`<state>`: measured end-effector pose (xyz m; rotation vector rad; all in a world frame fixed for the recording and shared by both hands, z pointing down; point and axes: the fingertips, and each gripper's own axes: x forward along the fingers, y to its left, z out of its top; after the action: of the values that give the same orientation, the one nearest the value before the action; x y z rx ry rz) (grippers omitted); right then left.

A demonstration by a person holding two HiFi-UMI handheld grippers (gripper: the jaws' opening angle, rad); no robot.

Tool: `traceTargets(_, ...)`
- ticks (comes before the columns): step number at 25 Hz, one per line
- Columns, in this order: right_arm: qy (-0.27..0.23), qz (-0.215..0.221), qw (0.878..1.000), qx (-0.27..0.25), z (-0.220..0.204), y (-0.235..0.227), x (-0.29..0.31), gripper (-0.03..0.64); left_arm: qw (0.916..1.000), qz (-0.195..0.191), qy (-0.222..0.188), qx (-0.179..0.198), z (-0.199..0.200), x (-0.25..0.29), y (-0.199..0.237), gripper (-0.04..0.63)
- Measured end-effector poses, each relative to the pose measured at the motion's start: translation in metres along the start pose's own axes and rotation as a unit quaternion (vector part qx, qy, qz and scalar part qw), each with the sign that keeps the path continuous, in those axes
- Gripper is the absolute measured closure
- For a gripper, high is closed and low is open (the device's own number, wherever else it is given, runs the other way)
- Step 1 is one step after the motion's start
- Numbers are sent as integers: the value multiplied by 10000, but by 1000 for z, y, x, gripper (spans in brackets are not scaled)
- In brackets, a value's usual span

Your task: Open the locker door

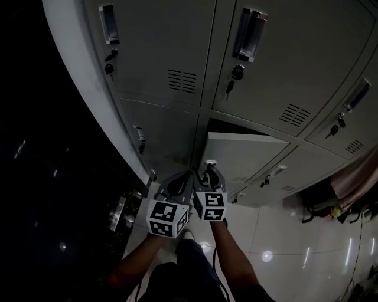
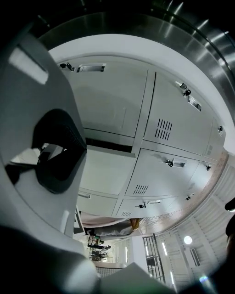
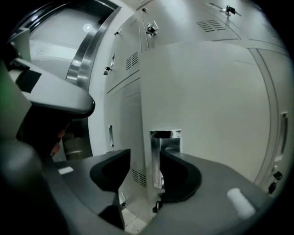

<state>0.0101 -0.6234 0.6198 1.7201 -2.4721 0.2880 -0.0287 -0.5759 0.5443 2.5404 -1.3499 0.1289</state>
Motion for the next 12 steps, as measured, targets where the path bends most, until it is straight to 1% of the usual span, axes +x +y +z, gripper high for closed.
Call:
traceTargets(6,63,-128,9999,1,-9,2,-39,481,9997,-118,204,-69,-16,-22,-25,591)
traceTargets(12,129,-271,9995,-51,-19,4,-80,505,9995,-223,196,-101,-21,-42,-50,591)
